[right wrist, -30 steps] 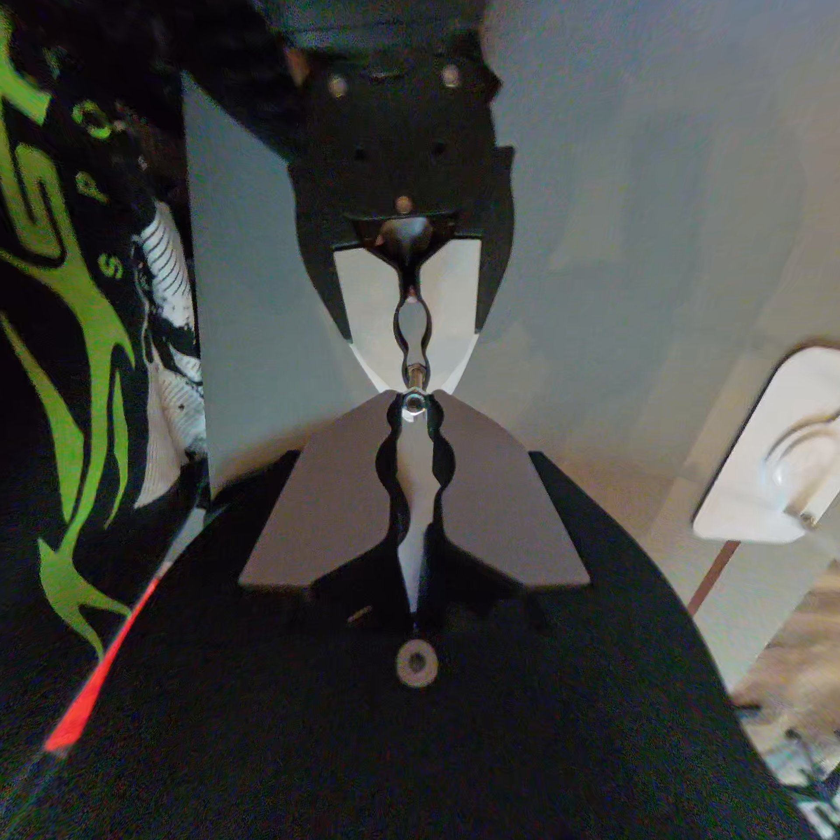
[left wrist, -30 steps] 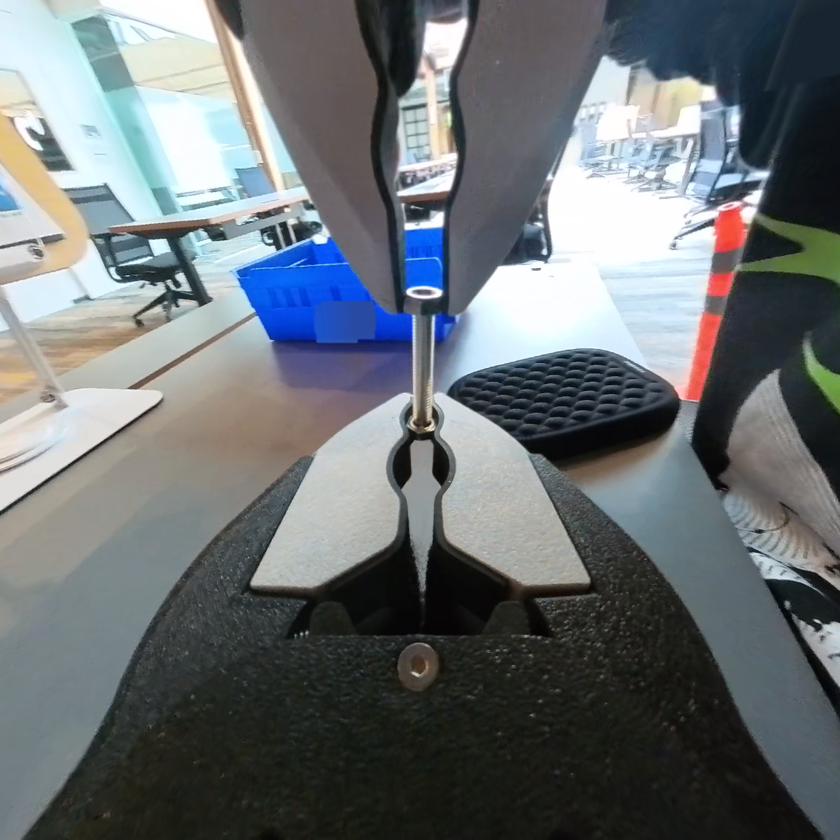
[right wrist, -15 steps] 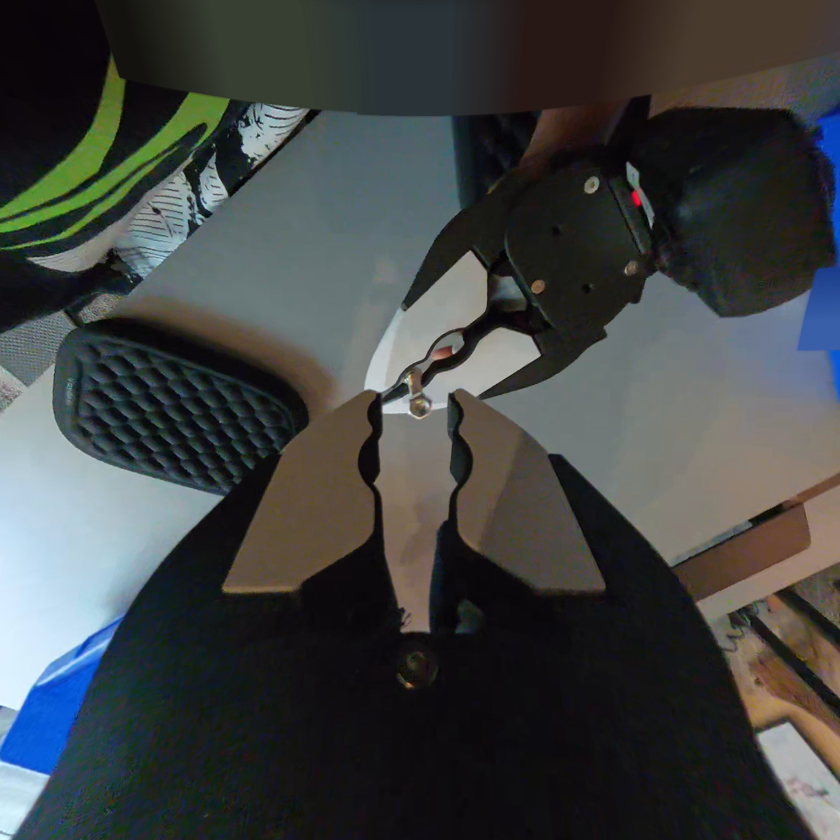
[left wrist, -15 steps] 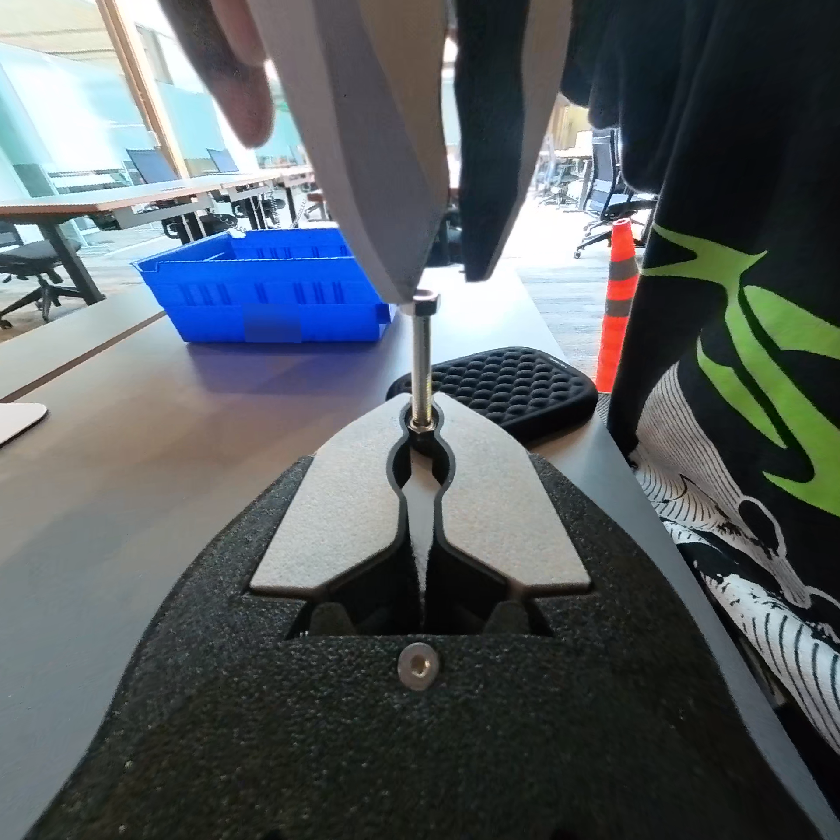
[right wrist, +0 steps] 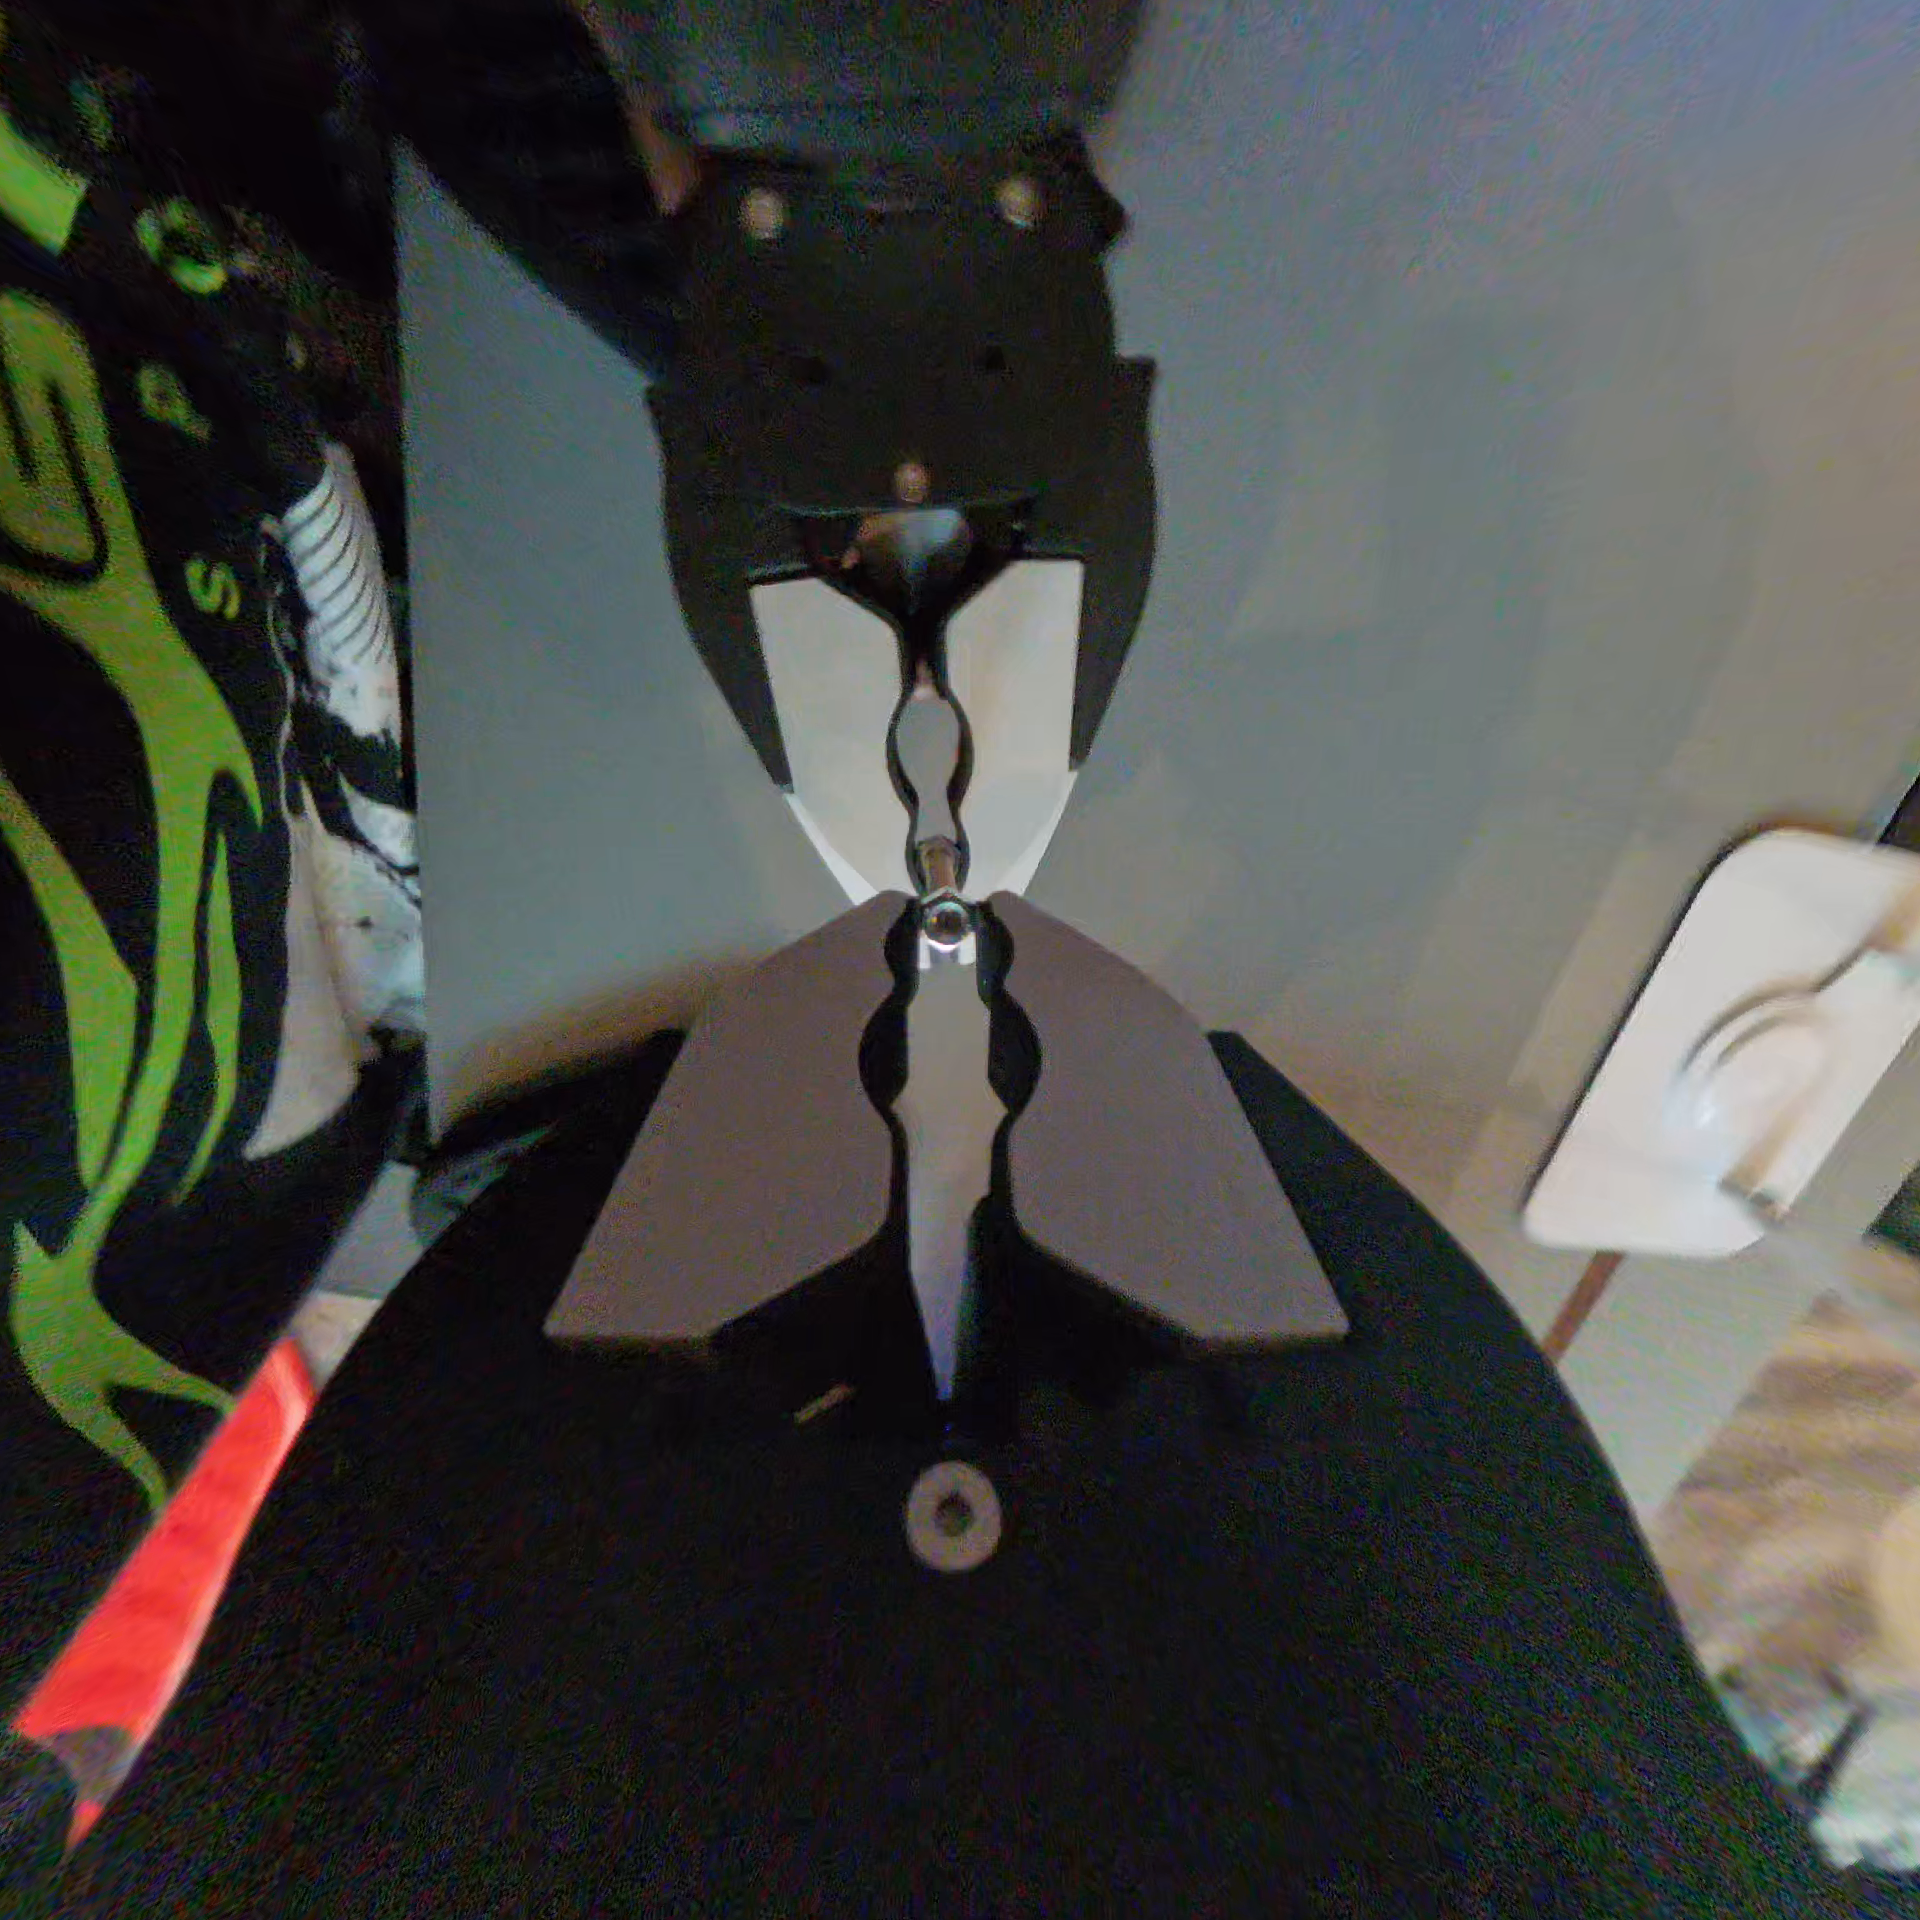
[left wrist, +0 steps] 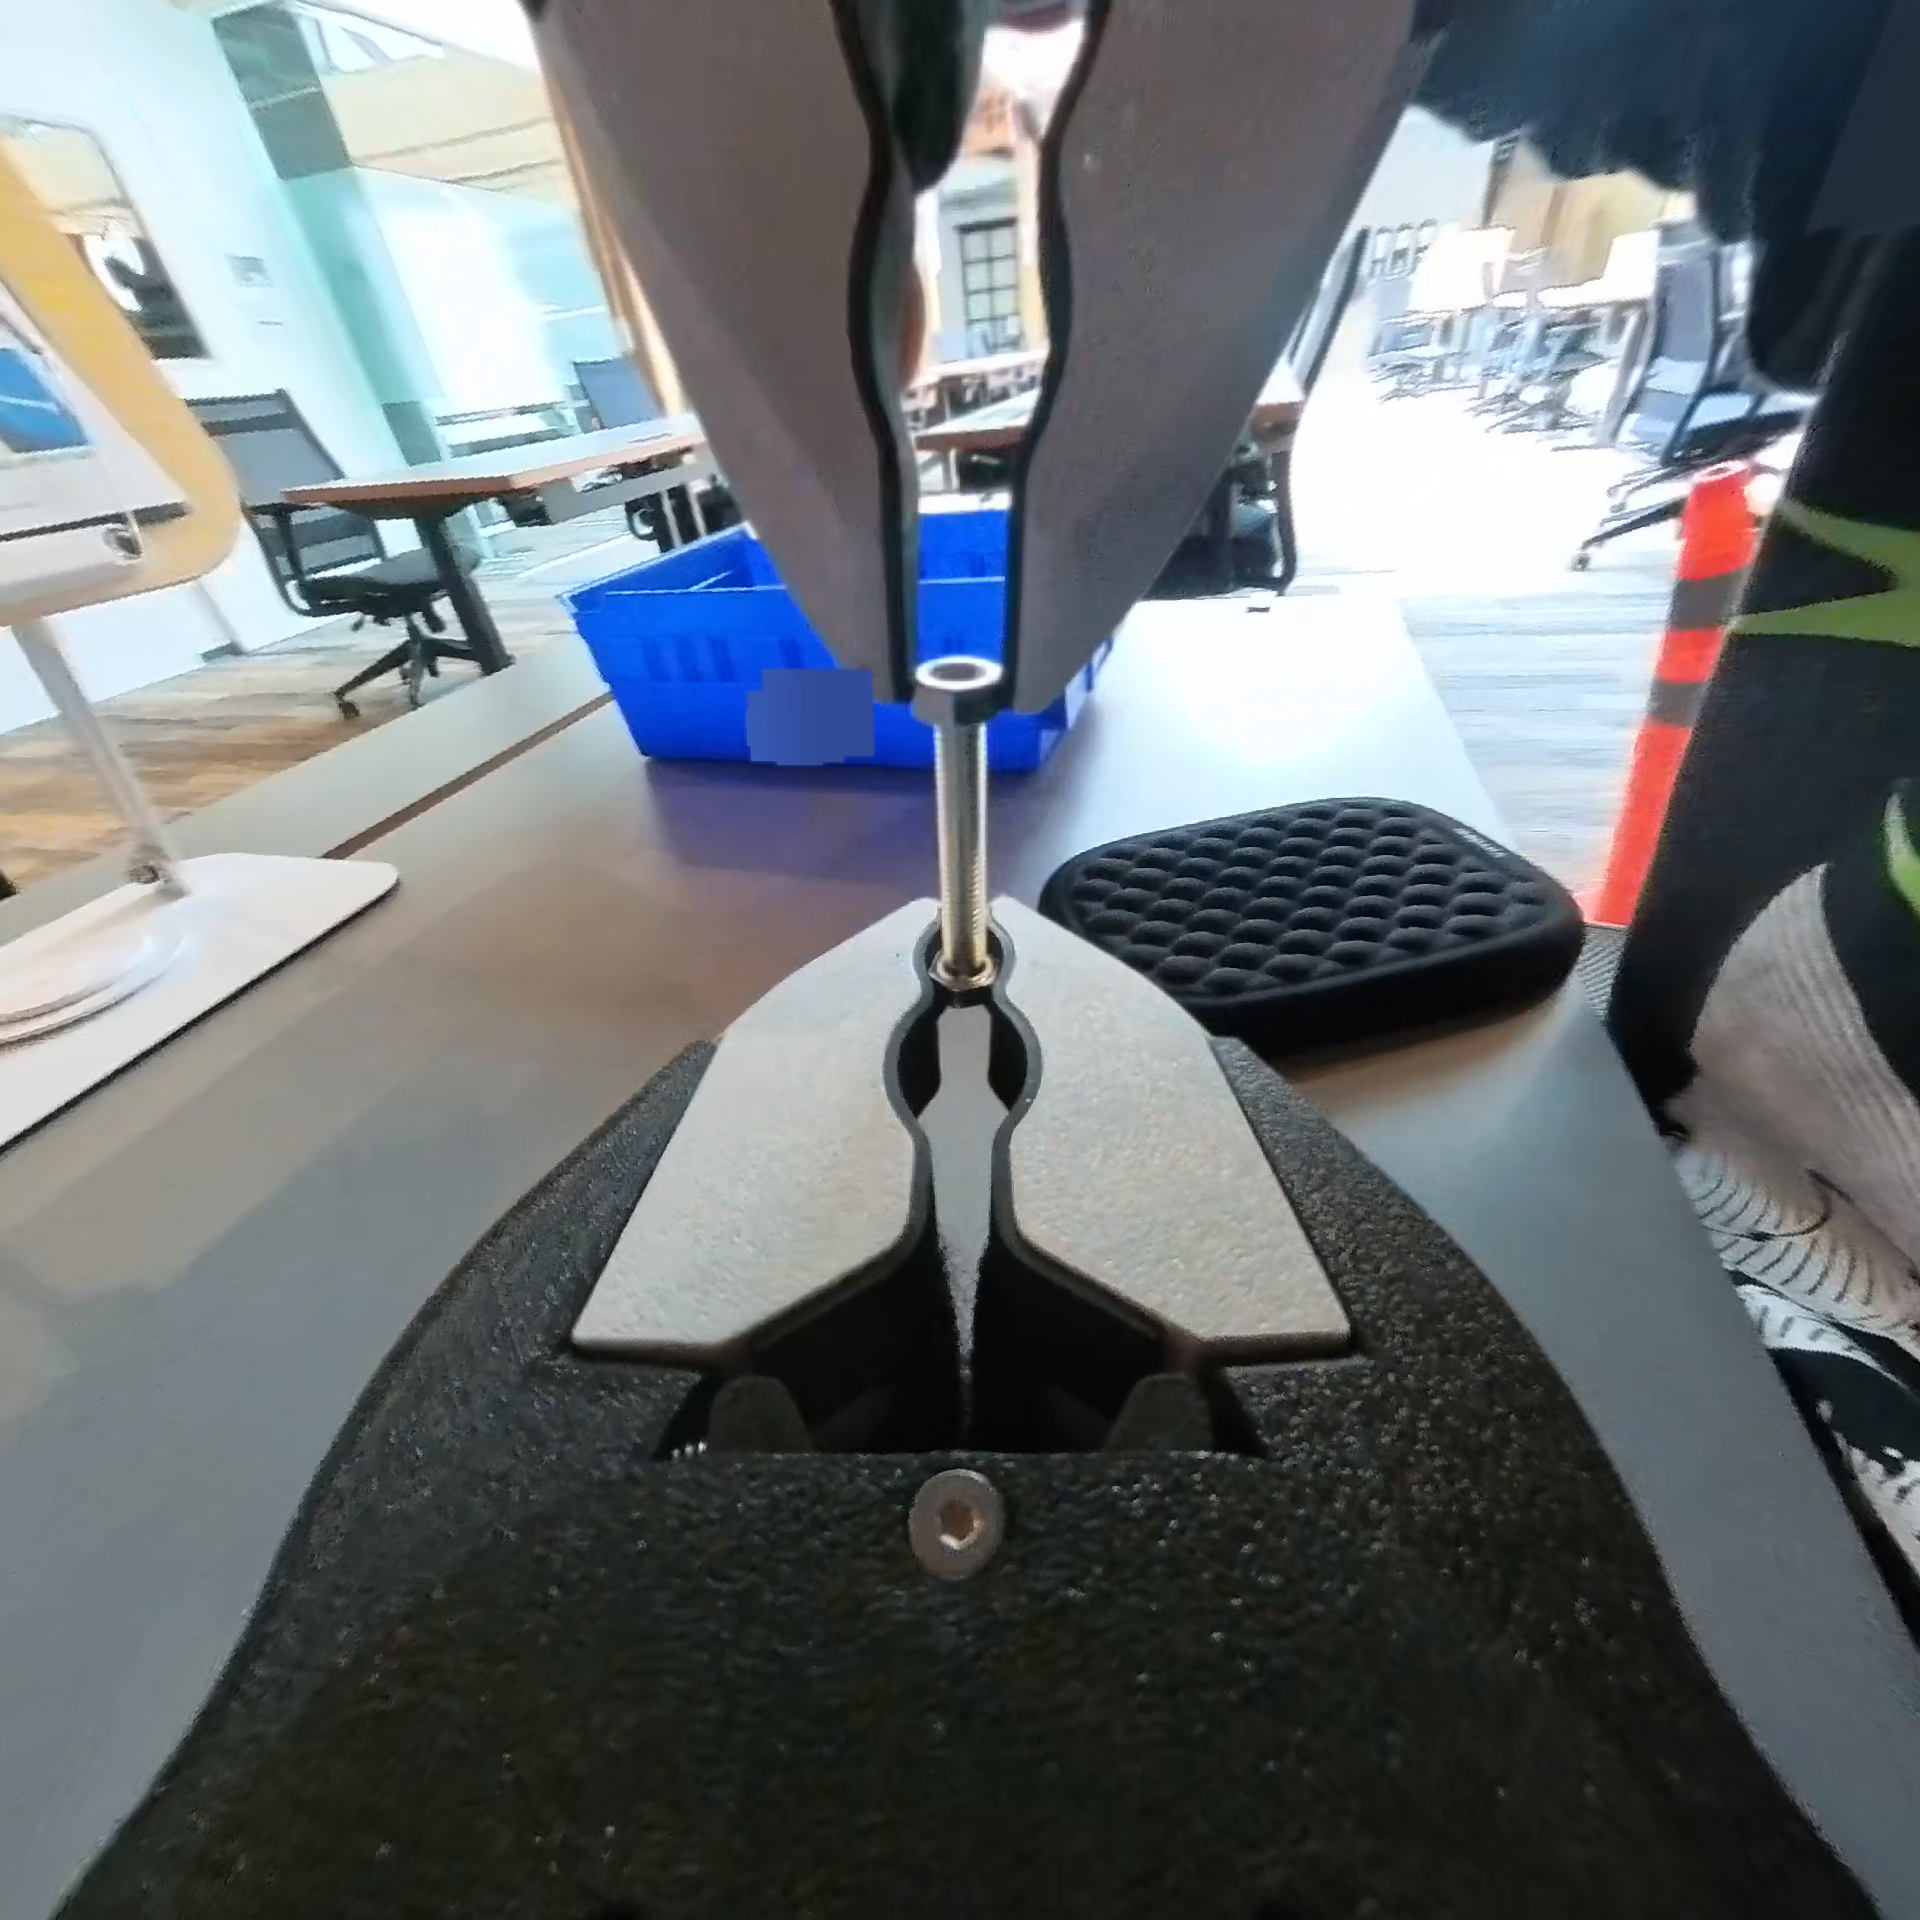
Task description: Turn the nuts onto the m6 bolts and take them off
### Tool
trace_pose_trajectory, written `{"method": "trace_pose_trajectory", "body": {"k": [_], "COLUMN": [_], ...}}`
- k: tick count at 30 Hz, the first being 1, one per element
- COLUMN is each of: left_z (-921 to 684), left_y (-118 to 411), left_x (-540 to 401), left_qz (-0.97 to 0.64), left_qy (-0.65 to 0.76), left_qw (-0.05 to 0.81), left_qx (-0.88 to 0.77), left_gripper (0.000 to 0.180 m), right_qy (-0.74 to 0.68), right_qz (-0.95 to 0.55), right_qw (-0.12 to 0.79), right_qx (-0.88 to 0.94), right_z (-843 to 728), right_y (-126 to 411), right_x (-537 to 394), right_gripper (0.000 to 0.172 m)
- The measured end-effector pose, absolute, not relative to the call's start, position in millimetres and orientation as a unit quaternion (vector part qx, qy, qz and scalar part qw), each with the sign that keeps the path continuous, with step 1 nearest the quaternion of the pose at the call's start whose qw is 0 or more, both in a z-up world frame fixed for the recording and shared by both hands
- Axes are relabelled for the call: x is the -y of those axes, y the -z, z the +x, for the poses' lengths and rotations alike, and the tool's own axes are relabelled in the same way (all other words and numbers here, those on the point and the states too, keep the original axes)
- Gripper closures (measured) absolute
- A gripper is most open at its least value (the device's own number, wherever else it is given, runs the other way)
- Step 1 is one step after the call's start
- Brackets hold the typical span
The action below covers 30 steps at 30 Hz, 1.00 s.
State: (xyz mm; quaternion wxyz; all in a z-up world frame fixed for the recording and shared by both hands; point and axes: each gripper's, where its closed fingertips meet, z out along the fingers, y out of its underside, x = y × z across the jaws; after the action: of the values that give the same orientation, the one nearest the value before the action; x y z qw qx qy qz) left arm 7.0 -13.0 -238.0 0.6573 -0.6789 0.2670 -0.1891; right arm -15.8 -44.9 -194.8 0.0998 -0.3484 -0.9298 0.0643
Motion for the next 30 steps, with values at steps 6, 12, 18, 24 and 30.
{"method": "trace_pose_trajectory", "body": {"k": [6,12,18,24,30], "left_z": [15,21,23,15,9], "left_y": [242,243,242,240,244], "left_x": [17,21,24,19,13], "left_qz": [-0.678,-0.67,-0.666,-0.671,-0.685], "left_qy": [0.207,0.241,0.258,0.234,0.201], "left_qw": [0.643,0.634,0.629,0.643,0.643], "left_qx": [-0.289,-0.301,-0.308,-0.286,-0.276], "left_gripper": [0.177,0.177,0.177,0.177,0.177], "right_qy": [-0.083,-0.069,-0.081,-0.069,-0.051], "right_qz": [-0.259,-0.031,-0.014,-0.201,-0.368], "right_qw": [0.109,0.085,0.065,0.074,0.102], "right_qx": [0.956,0.993,0.994,0.974,0.923], "right_z": [-12,-3,-8,-13,-13], "right_y": [194,191,197,195,199], "right_x": [51,52,52,47,41], "right_gripper": [0.137,0.148,0.161,0.162,0.162]}}
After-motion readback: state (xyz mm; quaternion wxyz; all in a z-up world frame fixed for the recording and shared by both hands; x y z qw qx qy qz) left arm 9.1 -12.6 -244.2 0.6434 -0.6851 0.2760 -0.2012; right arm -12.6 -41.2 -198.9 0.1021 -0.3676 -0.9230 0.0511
